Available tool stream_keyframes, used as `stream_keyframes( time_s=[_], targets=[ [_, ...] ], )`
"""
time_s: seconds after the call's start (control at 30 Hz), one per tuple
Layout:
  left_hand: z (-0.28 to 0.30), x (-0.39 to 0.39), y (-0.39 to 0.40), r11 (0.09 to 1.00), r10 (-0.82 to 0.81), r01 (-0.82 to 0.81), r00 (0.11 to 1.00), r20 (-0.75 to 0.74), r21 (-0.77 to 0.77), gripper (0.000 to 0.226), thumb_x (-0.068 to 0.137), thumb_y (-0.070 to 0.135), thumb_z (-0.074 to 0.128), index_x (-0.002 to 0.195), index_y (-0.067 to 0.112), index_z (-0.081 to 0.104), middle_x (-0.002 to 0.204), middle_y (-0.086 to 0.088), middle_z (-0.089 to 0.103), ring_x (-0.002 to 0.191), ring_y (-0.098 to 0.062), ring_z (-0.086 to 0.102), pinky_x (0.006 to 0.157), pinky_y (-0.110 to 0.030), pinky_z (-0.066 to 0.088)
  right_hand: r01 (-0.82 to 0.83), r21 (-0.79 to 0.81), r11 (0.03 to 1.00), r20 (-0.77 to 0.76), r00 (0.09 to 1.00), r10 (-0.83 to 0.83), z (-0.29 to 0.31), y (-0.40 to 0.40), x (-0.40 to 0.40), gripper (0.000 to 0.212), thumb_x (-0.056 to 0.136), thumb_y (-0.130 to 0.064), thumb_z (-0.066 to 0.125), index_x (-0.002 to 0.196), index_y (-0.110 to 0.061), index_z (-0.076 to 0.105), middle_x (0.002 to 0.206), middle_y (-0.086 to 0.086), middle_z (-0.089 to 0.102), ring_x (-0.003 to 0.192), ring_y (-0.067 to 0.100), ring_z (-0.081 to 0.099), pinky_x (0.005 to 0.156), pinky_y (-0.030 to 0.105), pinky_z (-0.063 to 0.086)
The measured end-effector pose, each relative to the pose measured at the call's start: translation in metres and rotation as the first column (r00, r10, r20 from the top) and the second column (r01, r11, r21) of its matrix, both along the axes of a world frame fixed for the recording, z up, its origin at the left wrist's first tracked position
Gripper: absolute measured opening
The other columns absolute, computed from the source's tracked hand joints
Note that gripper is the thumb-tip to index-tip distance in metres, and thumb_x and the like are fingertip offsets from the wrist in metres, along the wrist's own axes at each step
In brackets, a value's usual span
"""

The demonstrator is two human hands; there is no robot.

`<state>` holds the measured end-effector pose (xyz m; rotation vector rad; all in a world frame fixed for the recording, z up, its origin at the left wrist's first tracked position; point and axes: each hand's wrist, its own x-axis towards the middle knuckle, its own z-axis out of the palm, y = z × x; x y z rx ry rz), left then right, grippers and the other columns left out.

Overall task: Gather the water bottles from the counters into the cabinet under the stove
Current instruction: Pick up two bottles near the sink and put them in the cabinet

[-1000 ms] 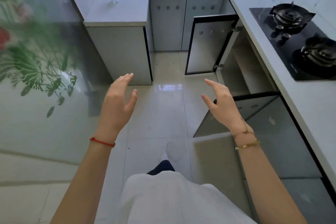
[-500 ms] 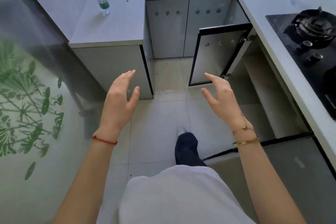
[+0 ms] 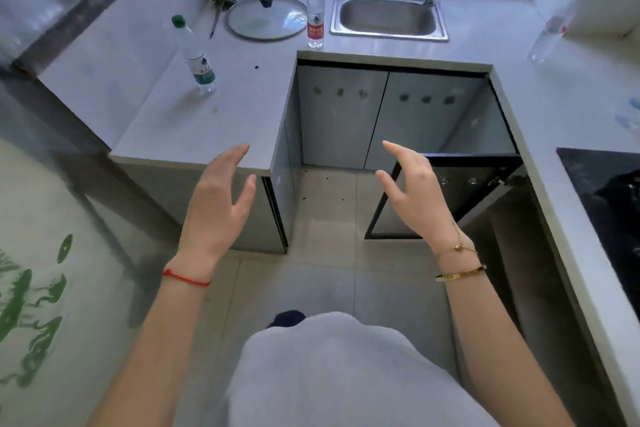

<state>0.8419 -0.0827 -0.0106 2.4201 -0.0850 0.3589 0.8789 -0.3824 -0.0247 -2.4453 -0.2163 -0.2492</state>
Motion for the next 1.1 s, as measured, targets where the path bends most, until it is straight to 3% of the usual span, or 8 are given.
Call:
stream_keyframes(
  time_s=[0.13, 0.37, 0.53, 0.7, 0.9, 0.97, 1.03, 1.1],
  targets=[
    [0.002, 0.065, -0.001, 0.999, 0.053, -0.052, 0.998, -0.017, 0.016, 0.047, 0.100, 0.026, 0.049, 0.145, 0.018, 0.041, 0.147, 0.000, 0.048, 0.138, -0.015, 0.041, 0.117, -0.036, 0.033, -0.054, -0.008, 0.999, -0.004, 0.999, 0.054, 0.006, 0.000, 0.078, 0.049, 0.095, -0.028, 0.054, 0.142, -0.018, 0.041, 0.140, -0.001, 0.050, 0.134, 0.014, 0.038, 0.112, 0.028, 0.029],
    [-0.011, 0.170, 0.005, 0.988, 0.156, -0.155, 0.987, -0.038, 0.019, 0.047, 0.100, 0.024, 0.049, 0.145, 0.018, 0.041, 0.148, -0.001, 0.047, 0.138, -0.016, 0.040, 0.113, -0.025, 0.028, -0.133, 0.001, 0.991, -0.043, 0.990, 0.133, -0.009, 0.015, 0.202, 0.049, 0.096, -0.029, 0.054, 0.142, -0.021, 0.040, 0.140, -0.004, 0.049, 0.134, 0.011, 0.037, 0.113, 0.032, 0.032],
    [-0.019, 0.252, 0.016, 0.974, 0.227, -0.227, 0.974, -0.013, 0.020, 0.047, 0.099, 0.024, 0.050, 0.145, 0.016, 0.042, 0.146, -0.004, 0.049, 0.137, -0.020, 0.043, 0.114, -0.034, 0.035, -0.212, -0.015, 0.977, -0.070, 0.975, 0.210, -0.013, 0.036, 0.302, 0.049, 0.097, -0.031, 0.052, 0.143, -0.022, 0.038, 0.140, -0.004, 0.049, 0.136, 0.011, 0.035, 0.112, 0.029, 0.030],
    [-0.013, 0.321, 0.031, 0.953, 0.303, -0.303, 0.953, -0.014, 0.001, 0.046, 0.099, 0.024, 0.050, 0.144, 0.017, 0.043, 0.147, -0.003, 0.048, 0.137, -0.019, 0.042, 0.114, -0.031, 0.033, -0.277, -0.026, 0.961, -0.074, 0.959, 0.274, -0.002, 0.062, 0.399, 0.049, 0.096, -0.030, 0.053, 0.142, -0.022, 0.039, 0.140, -0.005, 0.049, 0.135, 0.013, 0.036, 0.112, 0.027, 0.029],
    [-0.009, 0.367, 0.044, 0.933, 0.360, -0.359, 0.932, -0.033, 0.034, 0.046, 0.098, 0.023, 0.050, 0.143, 0.018, 0.044, 0.145, -0.003, 0.050, 0.135, -0.019, 0.045, 0.111, -0.030, 0.036, -0.332, -0.004, 0.943, -0.083, 0.940, 0.331, 0.003, 0.087, 0.467, 0.048, 0.096, -0.031, 0.052, 0.142, -0.024, 0.039, 0.142, -0.006, 0.048, 0.135, 0.013, 0.036, 0.111, 0.036, 0.036],
    [-0.008, 0.374, 0.046, 0.923, 0.384, -0.383, 0.922, -0.035, 0.035, 0.046, 0.098, 0.023, 0.050, 0.143, 0.018, 0.044, 0.145, -0.002, 0.050, 0.134, -0.018, 0.046, 0.110, -0.022, 0.037, -0.362, -0.006, 0.932, -0.086, 0.929, 0.360, 0.003, 0.093, 0.483, 0.048, 0.096, -0.031, 0.052, 0.142, -0.023, 0.039, 0.142, -0.005, 0.048, 0.136, 0.013, 0.036, 0.113, 0.035, 0.034],
    [-0.007, 0.380, 0.048, 0.907, 0.422, -0.421, 0.906, -0.035, 0.031, 0.046, 0.097, 0.022, 0.051, 0.142, 0.017, 0.045, 0.144, -0.004, 0.051, 0.132, -0.018, 0.047, 0.104, -0.004, 0.032, -0.393, -0.009, 0.919, -0.088, 0.916, 0.391, 0.002, 0.100, 0.497, 0.049, 0.096, -0.032, 0.053, 0.142, -0.023, 0.039, 0.143, -0.004, 0.048, 0.136, 0.014, 0.037, 0.114, 0.036, 0.032],
    [-0.005, 0.385, 0.049, 0.887, 0.461, -0.461, 0.887, -0.030, 0.026, 0.046, 0.096, 0.020, 0.052, 0.142, 0.015, 0.045, 0.143, -0.005, 0.052, 0.132, -0.019, 0.047, 0.102, -0.005, 0.030, -0.424, -0.010, 0.905, -0.091, 0.902, 0.422, 0.002, 0.107, 0.510, 0.049, 0.096, -0.032, 0.053, 0.142, -0.022, 0.040, 0.142, -0.004, 0.048, 0.136, 0.015, 0.037, 0.114, 0.037, 0.033]
  ],
)
